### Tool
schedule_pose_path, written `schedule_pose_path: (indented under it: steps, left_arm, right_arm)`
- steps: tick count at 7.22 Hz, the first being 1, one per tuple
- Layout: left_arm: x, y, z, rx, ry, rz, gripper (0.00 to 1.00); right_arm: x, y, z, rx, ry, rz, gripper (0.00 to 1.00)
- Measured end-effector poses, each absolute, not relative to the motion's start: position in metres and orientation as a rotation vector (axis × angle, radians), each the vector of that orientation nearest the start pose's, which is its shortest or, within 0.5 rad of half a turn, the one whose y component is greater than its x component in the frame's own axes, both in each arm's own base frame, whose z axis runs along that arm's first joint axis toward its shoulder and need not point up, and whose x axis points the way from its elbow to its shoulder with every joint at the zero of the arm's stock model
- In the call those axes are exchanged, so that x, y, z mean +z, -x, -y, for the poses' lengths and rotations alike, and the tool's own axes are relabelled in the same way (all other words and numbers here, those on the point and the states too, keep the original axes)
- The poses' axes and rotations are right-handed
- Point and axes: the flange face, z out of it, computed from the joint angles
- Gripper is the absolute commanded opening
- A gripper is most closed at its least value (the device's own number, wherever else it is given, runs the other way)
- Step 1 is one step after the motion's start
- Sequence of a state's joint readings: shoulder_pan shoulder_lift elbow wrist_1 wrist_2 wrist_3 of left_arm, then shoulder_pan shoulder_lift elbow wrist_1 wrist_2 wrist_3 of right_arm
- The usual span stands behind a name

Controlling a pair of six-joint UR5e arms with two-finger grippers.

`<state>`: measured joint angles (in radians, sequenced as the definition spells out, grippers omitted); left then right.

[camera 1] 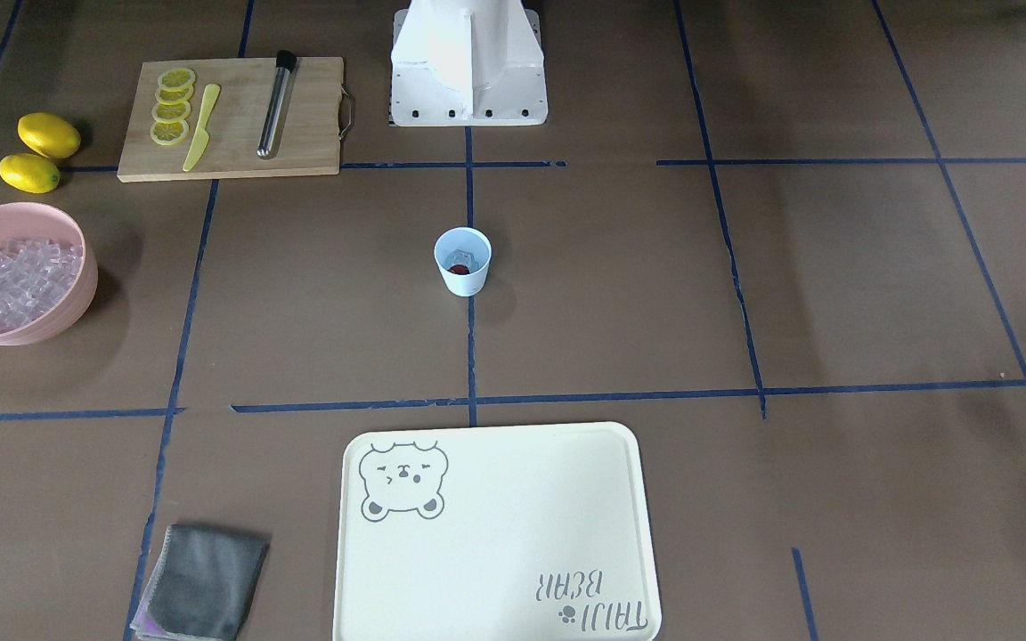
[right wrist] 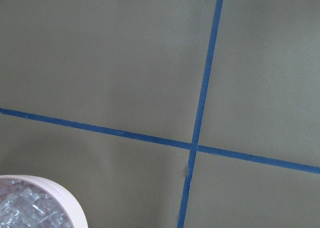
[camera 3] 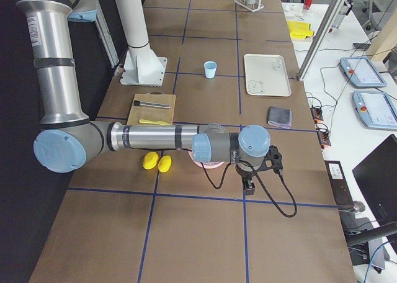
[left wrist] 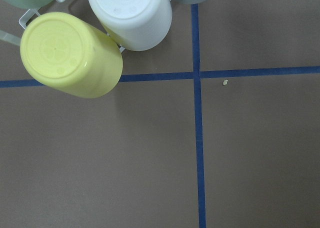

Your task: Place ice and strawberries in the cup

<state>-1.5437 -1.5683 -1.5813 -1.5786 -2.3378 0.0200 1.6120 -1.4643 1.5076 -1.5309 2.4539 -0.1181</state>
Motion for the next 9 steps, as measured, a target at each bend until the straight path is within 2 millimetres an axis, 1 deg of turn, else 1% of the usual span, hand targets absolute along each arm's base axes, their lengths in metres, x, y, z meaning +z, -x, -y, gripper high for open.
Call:
schedule_pose_path:
  steps: [3, 4, 6, 9]
  left_arm:
    - [0.652, 0.051, 0.496, 0.052, -0.017, -0.766, 1.0]
    - [0.652, 0.051, 0.496, 0.052, -0.018, -0.766, 1.0]
    - [0.652, 0.051, 0.496, 0.052, -0.018, -0.766, 1.0]
    - [0.651, 0.051, 0.497, 0.053, -0.02, -0.766, 1.0]
  right_arm:
    - [0.658, -0.084, 0.502, -0.076, -0.118, 0.903, 1.0]
    - [0.666, -0.085, 0.495, -0.078, -0.126, 0.894, 1.0]
    - [0.672, -0.087, 0.49, -0.075, -0.128, 0.867, 1.0]
    - [0.678, -0.088, 0.489, -0.058, -0.115, 0.859, 1.0]
